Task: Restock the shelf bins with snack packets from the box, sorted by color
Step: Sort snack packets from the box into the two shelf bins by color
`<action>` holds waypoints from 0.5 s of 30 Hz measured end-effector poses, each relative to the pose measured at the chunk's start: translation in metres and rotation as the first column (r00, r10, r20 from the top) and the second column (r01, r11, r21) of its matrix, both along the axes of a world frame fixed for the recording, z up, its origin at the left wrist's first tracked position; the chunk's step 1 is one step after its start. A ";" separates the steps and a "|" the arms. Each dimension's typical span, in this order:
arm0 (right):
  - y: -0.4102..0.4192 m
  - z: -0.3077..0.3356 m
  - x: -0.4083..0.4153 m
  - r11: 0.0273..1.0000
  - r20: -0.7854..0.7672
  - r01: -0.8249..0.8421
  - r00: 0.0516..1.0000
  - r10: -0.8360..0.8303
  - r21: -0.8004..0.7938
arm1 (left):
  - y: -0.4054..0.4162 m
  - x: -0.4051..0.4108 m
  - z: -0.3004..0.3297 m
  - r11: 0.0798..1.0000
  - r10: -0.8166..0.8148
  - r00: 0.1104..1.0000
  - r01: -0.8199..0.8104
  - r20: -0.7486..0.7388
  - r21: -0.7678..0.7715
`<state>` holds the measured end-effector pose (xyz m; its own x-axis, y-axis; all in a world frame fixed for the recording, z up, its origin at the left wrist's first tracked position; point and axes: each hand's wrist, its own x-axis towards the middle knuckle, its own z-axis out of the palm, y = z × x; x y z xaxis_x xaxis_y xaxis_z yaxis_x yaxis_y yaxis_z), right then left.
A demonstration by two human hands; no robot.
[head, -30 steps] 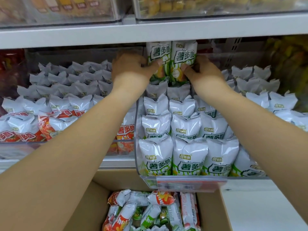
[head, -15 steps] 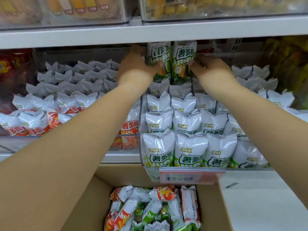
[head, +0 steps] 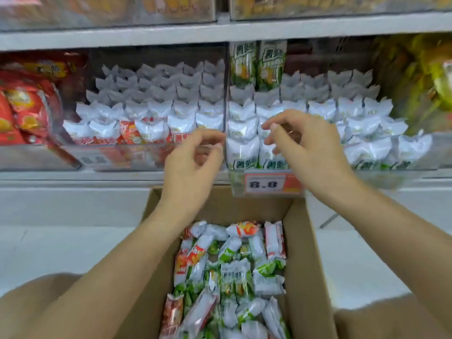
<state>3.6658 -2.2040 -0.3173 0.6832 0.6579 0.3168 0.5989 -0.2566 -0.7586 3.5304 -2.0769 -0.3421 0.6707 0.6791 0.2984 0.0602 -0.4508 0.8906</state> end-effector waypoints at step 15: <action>-0.053 -0.265 -0.076 0.230 -0.479 -0.459 0.877 -0.037 -0.858 | -0.008 -0.128 -0.248 0.941 -0.335 0.174 0.020 -0.926 -0.336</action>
<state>3.5894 -2.2566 -0.5826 0.3421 0.4340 -0.8334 0.5350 -0.8191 -0.2069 3.4022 -2.0844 -0.5901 0.4243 0.4269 -0.7986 0.8783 -0.4087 0.2481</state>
